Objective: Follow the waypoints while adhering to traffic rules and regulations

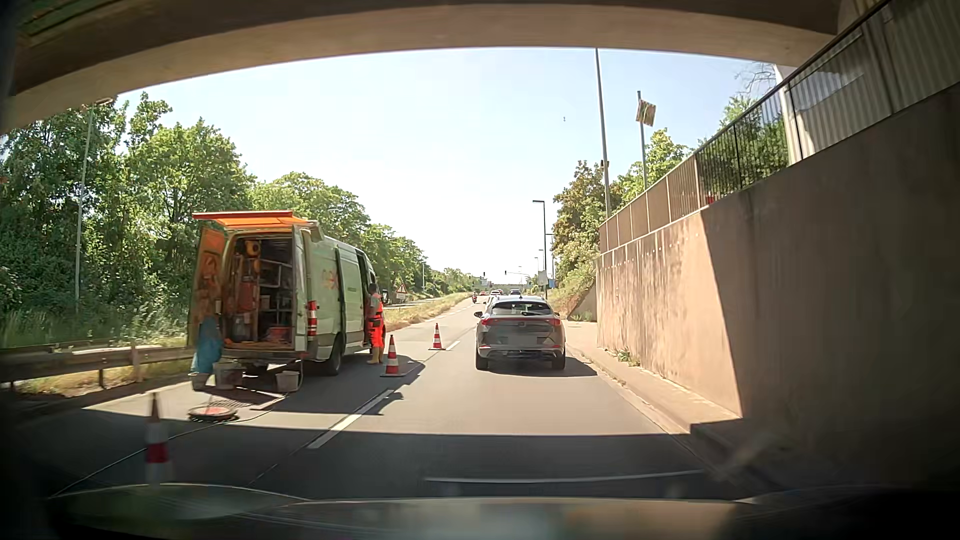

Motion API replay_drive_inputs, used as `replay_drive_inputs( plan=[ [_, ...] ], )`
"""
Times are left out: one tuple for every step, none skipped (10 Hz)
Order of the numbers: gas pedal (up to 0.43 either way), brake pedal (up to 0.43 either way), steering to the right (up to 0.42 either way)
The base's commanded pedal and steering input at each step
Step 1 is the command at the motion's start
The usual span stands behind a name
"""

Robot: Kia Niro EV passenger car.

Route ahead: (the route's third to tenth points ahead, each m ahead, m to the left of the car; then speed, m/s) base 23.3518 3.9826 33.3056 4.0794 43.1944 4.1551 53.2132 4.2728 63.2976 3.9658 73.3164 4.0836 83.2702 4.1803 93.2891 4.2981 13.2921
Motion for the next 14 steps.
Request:
replay_drive_inputs(
  plan=[
    [0.0,0.03,0.001],
    [0.0,0.03,0.001],
    [0.0,0.03,0.0],
    [0.0,0.03,0.0],
    [0.0,0.03,0.0],
    [0.0,0.03,0.0],
    [0.008,0.03,0.0],
    [0.02,0.03,-0.001],
    [0.02,0.03,-0.001],
    [0.028,0.03,-0.001],
    [0.039,0.03,-0.001],
    [0.047,0.03,0.0],
    [0.059,0.03,0.0],
    [0.087,0.03,0.0]
  ],
)
